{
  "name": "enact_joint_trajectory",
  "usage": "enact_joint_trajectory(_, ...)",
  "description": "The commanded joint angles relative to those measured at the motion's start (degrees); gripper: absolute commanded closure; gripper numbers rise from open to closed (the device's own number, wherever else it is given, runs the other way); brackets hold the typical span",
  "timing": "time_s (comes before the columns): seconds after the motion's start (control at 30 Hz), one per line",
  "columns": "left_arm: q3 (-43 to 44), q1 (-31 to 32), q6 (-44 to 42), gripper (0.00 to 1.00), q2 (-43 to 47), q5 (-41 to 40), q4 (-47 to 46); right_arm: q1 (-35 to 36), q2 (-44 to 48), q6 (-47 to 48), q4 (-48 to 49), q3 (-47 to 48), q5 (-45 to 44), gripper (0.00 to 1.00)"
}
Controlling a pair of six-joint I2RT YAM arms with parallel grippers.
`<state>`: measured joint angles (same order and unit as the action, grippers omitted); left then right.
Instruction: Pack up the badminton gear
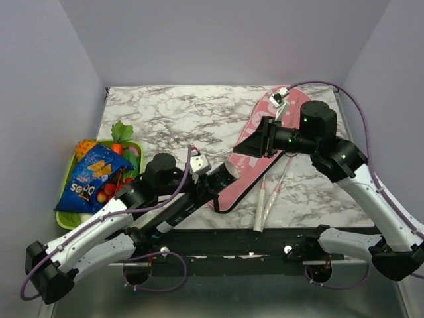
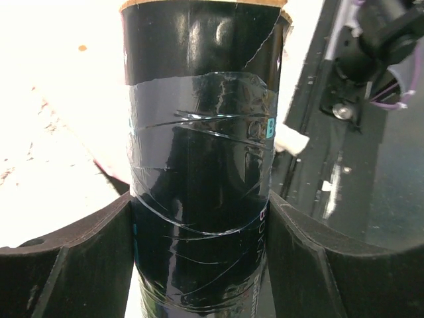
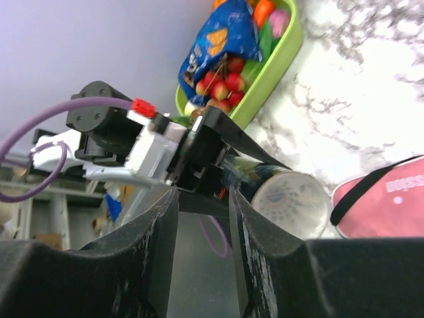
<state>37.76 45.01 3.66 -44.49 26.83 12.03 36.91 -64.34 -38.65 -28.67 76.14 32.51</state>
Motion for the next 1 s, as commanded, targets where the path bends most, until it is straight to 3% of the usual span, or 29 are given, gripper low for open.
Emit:
enact_joint_trajectory(0.0,7.7,-3.2,-6.6,1.0,-8.8,-2.4,2.7,0.1,1.8,4.1,-10.5,4.9,-11.8,0.55)
enact_joint_trajectory(0.13,18.2,-13.7,-11.7,1.0,-21.6,5.5,1.9,0.2,4.6,5.9,-12.3,5.7,-18.1,0.55)
enact_joint_trajectory(0.2,23.5,-15.1,-15.1,1.0,-26.6,5.9,4.6,0.1,4.8,6.6,-13.3,6.2,-18.4,0.55)
enact_joint_trajectory(0.4,51.8,-17.0,-26.5,1.0,-49.0,6.0,17.3,0.1,6.2,8.0,-14.8,5.6,-19.5,0.55)
enact_joint_trajectory(0.53,77.3,-19.5,-27.9,1.0,-64.0,5.5,22.7,0.0,7.6,8.3,-14.8,4.1,-21.3,0.55)
enact_joint_trajectory(0.57,80.3,-20.2,-27.7,1.0,-69.1,5.2,23.0,0.0,7.6,8.4,-14.6,3.4,-21.6,0.53)
enact_joint_trajectory(0.67,82.5,-23.7,-22.7,1.0,-73.4,6.0,15.0,-0.1,7.6,8.2,-14.3,2.5,-22.7,0.53)
enact_joint_trajectory(0.77,89.1,-24.9,-22.8,1.0,-79.7,1.5,15.0,-0.3,7.6,7.3,-13.3,0.8,-24.5,0.53)
enact_joint_trajectory(0.97,89.1,-27.3,-21.4,1.0,-87.0,-7.0,4.1,-0.3,5.9,7.1,-12.6,-0.8,-26.9,0.52)
